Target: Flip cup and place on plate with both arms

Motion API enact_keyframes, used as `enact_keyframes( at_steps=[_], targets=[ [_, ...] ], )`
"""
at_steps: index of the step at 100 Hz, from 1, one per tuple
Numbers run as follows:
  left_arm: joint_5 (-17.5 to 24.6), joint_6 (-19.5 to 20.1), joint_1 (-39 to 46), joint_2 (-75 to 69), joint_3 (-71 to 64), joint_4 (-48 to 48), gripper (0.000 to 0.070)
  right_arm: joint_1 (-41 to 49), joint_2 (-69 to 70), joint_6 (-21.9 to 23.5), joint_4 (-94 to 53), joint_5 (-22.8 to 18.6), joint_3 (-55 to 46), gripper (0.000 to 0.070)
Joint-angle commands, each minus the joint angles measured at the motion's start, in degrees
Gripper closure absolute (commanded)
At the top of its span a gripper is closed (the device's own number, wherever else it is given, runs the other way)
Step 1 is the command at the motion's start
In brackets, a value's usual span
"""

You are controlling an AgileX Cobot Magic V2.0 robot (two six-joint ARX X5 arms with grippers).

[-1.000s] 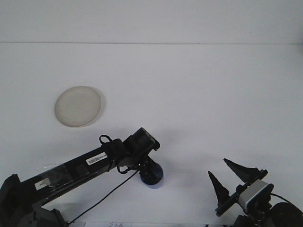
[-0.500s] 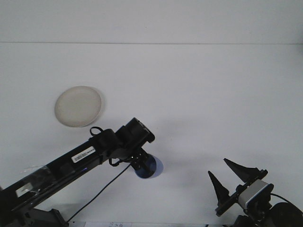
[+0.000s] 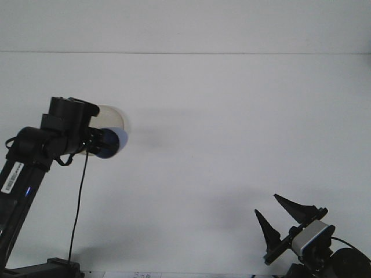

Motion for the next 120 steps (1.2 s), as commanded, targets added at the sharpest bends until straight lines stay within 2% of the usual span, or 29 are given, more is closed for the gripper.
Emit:
enact_keyframes(
  at_steps=[1, 15, 31, 83, 92, 98, 107, 112, 115, 120],
  targets=[
    [-0.2, 0.7, 3.9, 3.4, 1.1, 0.9, 0.0696, 0.6, 0.2, 0.4, 0.5, 0.2, 0.2, 0.0275],
    [0.3, 0.7, 9.7, 11.2, 2.3, 3.5, 0.0696, 0.6, 0.2, 1.1, 0.6, 0.2, 0.2, 0.0275],
    [0.3, 0.5, 12.6, 19.5, 5.6, 4.1, 0.0696, 0.6, 0.2, 2.2, 0.5, 0.2, 0.2, 0.0275],
    [0.3, 0.0, 13.8, 29.2, 8.2, 7.0, 0.0694, 0.6, 0.2, 3.0, 0.5, 1.3, 0.2, 0.0275],
    [0.3, -0.4, 13.8, 29.2, 8.2, 7.2, 0.0669, 0.6, 0.2, 3.0, 0.5, 1.3, 0.2, 0.0275],
    [0.3, -1.1, 13.8, 29.2, 8.2, 7.1, 0.0573, 0.6, 0.2, 3.0, 0.5, 1.4, 0.2, 0.0275],
    [0.3, -2.2, 13.8, 29.2, 8.3, 7.3, 0.0311, 0.6, 0.2, 3.0, 0.5, 1.4, 0.2, 0.0275],
    [0.3, -2.7, 13.8, 29.2, 8.7, 7.1, 0.0192, 0.6, 0.2, 3.0, 0.5, 1.4, 0.2, 0.0275],
    [0.3, -3.2, 13.8, 29.2, 9.1, 6.9, 0.0147, 0.6, 0.2, 3.0, 0.5, 1.4, 0.2, 0.0275],
    [0.3, -3.4, 13.8, 29.2, 10.1, 6.3, 0.0123, 0.6, 0.2, 3.0, 0.5, 1.3, 0.2, 0.0275]
  ],
)
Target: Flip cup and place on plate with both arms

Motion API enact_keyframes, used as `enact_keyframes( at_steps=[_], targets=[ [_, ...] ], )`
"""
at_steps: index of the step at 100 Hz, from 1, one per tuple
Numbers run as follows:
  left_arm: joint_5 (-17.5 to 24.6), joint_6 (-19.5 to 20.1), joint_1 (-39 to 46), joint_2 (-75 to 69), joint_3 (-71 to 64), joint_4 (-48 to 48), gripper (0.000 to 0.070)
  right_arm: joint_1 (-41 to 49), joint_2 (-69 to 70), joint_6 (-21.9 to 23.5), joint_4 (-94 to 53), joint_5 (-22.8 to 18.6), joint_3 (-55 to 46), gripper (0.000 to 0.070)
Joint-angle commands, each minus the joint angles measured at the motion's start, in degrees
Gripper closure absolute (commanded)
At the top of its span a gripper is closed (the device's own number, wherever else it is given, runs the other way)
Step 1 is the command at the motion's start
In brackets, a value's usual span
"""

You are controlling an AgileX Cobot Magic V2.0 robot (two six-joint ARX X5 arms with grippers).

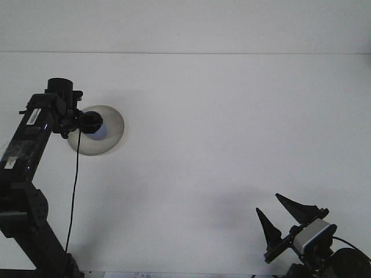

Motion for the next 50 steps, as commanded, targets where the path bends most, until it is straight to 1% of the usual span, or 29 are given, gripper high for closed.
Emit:
enact_keyframes(
  at_steps=[1, 22, 36, 50],
  targets=[
    [0.1, -1.6, 0.2, 1.2, 2.7, -0.4, 0.012, 0.6, 0.2, 0.9, 0.5, 0.0, 0.2, 0.0275],
    [0.1, -2.9, 0.1, -1.0, 9.1, -4.8, 0.012, 0.6, 0.2, 0.9, 0.5, 0.0, 0.2, 0.0275],
    [0.1, -4.3, 0.0, -7.6, 10.1, -4.9, 0.0119, 0.6, 0.2, 0.9, 0.3, 0.1, 0.2, 0.0275],
    [0.1, -4.7, -0.3, -16.9, 9.9, -4.7, 0.012, 0.6, 0.2, 0.8, 0.3, 2.6, 0.2, 0.0273]
  ],
)
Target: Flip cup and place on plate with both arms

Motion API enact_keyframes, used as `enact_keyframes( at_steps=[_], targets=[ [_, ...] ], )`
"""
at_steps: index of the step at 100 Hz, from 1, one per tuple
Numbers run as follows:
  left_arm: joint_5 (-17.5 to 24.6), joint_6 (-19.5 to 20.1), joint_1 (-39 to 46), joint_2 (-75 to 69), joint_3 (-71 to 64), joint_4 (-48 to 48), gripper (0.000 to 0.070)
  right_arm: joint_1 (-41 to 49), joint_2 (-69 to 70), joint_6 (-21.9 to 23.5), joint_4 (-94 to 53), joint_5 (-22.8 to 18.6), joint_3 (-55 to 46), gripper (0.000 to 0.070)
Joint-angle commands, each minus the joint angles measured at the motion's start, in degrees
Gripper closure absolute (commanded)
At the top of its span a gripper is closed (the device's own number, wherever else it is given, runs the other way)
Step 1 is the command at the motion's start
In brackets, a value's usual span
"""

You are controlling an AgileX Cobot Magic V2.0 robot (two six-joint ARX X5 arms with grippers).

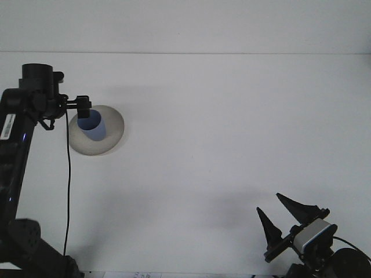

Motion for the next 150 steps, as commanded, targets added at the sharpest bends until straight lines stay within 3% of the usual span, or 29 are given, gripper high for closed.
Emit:
enact_keyframes(
  at_steps=[1, 17, 29, 37, 44, 53, 66, 86, 90, 93, 99, 102, 106, 150],
  targets=[
    [0.1, -0.9, -0.3, -4.3, 1.6, 0.3, 0.012, 0.6, 0.2, 0.8, 0.4, 1.3, 0.2, 0.0272],
    [2.0, -2.3, -2.6, -17.7, -3.1, 3.6, 0.012, 0.6, 0.2, 0.5, 0.4, 5.7, 0.2, 0.0191],
    [6.1, -3.9, -5.7, -29.8, -14.3, 9.6, 0.012, 0.6, 0.2, -0.5, 0.4, 7.1, 0.2, 0.0191],
    [6.6, -4.5, -8.9, -38.1, -24.3, 14.0, 0.0121, 0.5, 0.2, -0.7, 0.3, 7.7, 0.2, 0.0191],
    [7.9, -6.3, -12.3, -45.2, -33.5, 17.3, 0.0121, 0.6, 0.2, -0.7, 0.0, 7.7, 0.2, 0.0191],
    [11.4, -11.5, -16.5, -53.9, -44.8, 20.9, 0.0121, 0.6, 0.2, -0.7, -0.6, 7.8, 0.2, 0.0191],
    [11.6, -15.8, -20.3, -64.7, -57.7, 24.9, 0.0121, 0.6, 0.2, -0.5, -1.3, 7.5, 0.2, 0.0191],
    [11.7, -16.0, -21.7, -74.0, -65.8, 25.2, 0.0128, 0.6, 0.2, -0.3, -2.8, 7.5, 0.2, 0.0205],
    [11.7, -15.7, -21.7, -74.7, -66.0, 24.9, 0.0182, 0.6, 0.2, -0.3, -2.9, 7.4, 0.2, 0.0289],
    [11.7, -15.4, -21.7, -75.1, -66.0, 24.7, 0.0273, 0.6, 0.2, -0.3, -2.9, 7.4, 0.2, 0.0403],
    [11.7, -15.4, -21.7, -75.5, -66.0, 24.4, 0.0568, 0.6, 0.2, -0.3, -3.0, 7.5, 0.2, 0.07],
    [11.7, -15.4, -21.7, -75.6, -66.0, 24.2, 0.07, 0.6, 0.2, -0.3, -3.0, 7.5, 0.2, 0.07],
    [11.7, -15.5, -21.7, -75.6, -66.0, 24.0, 0.0677, 0.6, 0.2, -0.3, -3.0, 7.5, 0.2, 0.0694],
    [11.7, -15.4, -21.7, -75.6, -65.9, 26.6, 0.0684, 0.6, 0.2, -0.3, -2.8, 7.5, 0.2, 0.0694]
  ],
)
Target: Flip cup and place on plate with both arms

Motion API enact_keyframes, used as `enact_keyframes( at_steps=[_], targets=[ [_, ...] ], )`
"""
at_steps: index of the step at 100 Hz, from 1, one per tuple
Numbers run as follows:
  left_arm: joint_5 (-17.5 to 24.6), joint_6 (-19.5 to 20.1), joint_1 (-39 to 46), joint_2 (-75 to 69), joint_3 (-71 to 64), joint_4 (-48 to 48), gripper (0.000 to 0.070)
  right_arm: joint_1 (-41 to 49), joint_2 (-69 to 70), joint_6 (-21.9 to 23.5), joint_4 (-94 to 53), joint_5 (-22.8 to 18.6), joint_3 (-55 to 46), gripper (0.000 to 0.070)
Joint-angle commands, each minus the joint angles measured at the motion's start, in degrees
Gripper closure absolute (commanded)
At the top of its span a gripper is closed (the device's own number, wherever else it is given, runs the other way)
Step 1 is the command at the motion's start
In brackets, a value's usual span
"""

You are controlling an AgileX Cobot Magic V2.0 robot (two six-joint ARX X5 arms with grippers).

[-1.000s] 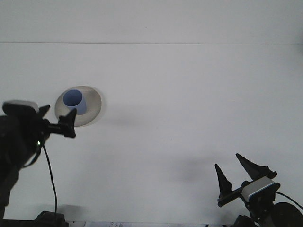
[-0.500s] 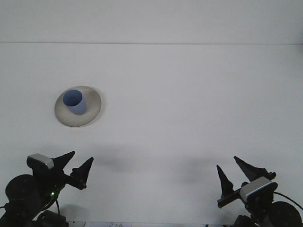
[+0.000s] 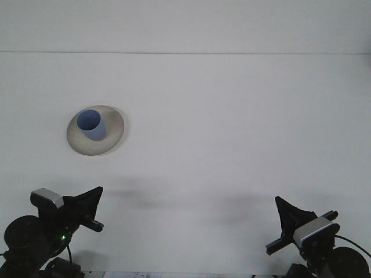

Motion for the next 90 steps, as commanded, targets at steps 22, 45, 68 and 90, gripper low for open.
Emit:
enact_keyframes(
  at_steps=[22, 45, 68, 90],
  targets=[
    [0.1, 0.1, -0.3, 0.2, 0.7, 0.7, 0.0684, 0.6, 0.2, 0.0, 0.6, 0.0, 0.2, 0.0694],
    [-0.1, 3.8, 0.5, -0.3, 0.7, 1.1, 0.0685, 0.6, 0.2, 0.0, 0.6, 0.0, 0.2, 0.0694],
    [-9.3, 15.1, 7.1, -8.6, -12.9, 15.0, 0.0685, 0.6, 0.2, 0.0, 0.6, 0.0, 0.2, 0.0694],
    [-21.0, 16.7, 13.0, -15.6, -29.0, 24.0, 0.0685, 0.6, 0.2, 0.0, 0.6, 0.0, 0.2, 0.0694]
  ],
)
